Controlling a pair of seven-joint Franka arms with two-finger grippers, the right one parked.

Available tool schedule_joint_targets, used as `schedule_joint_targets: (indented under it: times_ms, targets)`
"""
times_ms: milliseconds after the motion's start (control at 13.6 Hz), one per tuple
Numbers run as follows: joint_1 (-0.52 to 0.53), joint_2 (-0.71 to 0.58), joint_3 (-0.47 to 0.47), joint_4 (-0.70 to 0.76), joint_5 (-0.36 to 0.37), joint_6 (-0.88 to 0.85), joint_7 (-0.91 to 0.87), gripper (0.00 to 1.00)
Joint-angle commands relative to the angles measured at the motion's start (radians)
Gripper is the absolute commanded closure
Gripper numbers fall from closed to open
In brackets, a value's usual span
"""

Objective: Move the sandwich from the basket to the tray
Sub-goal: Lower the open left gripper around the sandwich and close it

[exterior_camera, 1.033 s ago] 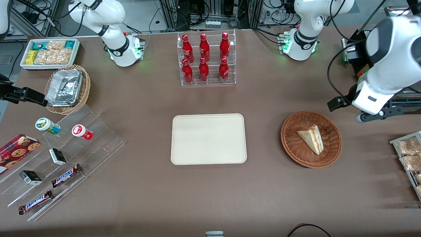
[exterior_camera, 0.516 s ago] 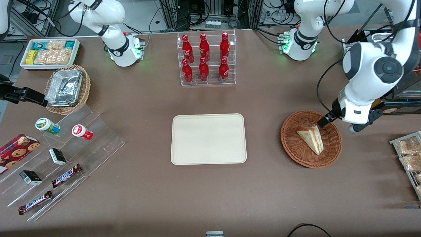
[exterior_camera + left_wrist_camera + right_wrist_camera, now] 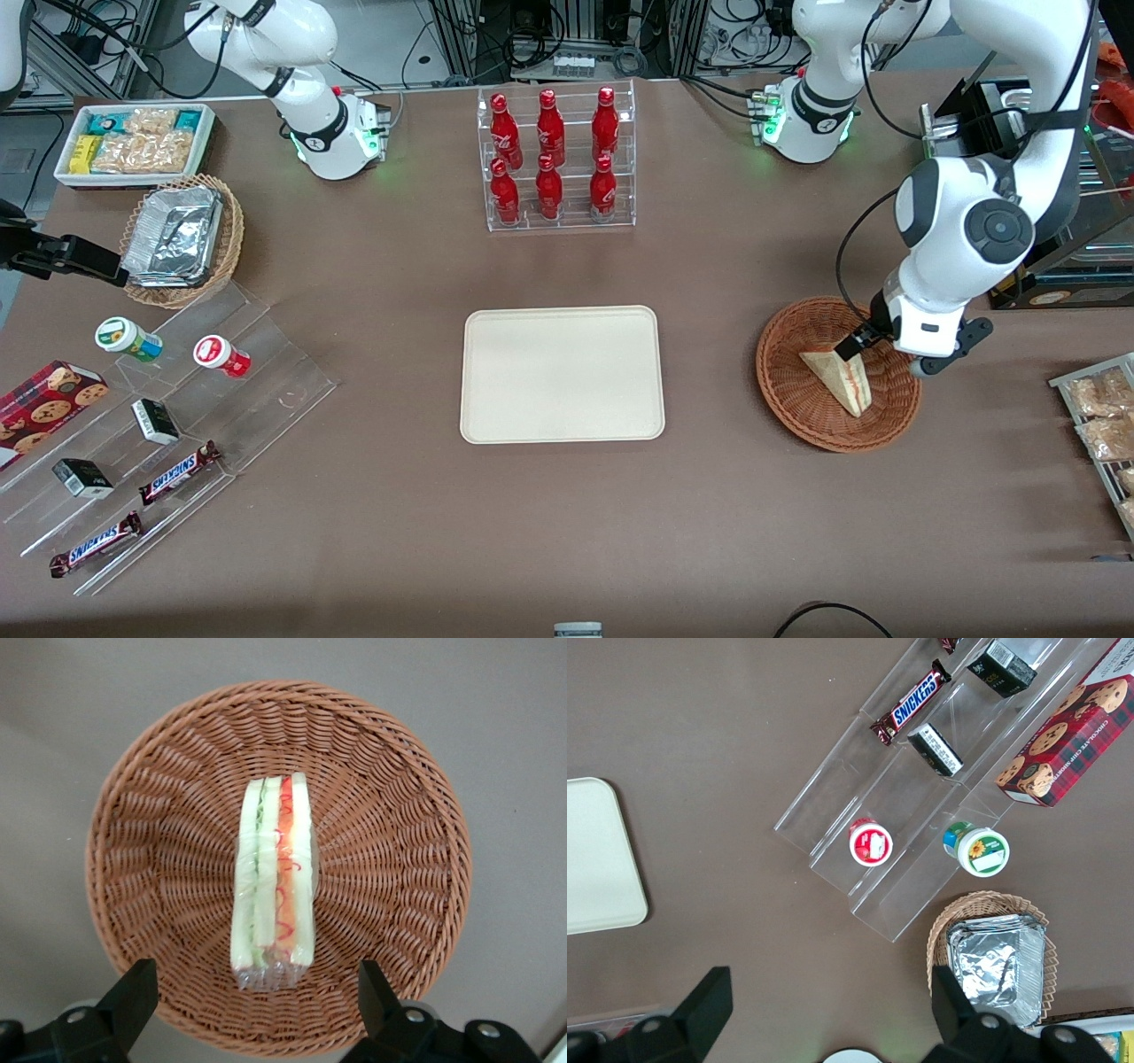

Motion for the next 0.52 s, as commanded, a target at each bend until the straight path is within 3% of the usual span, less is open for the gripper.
schedule_joint_targets:
  times_ms: [0,443]
  targets:
    - [-0.003,0.036,-0.001,0.003,0.015,0.034,0.010,0.00]
    - [0.000,0.146,-0.001,0.005,0.016,0.121,0.022,0.00]
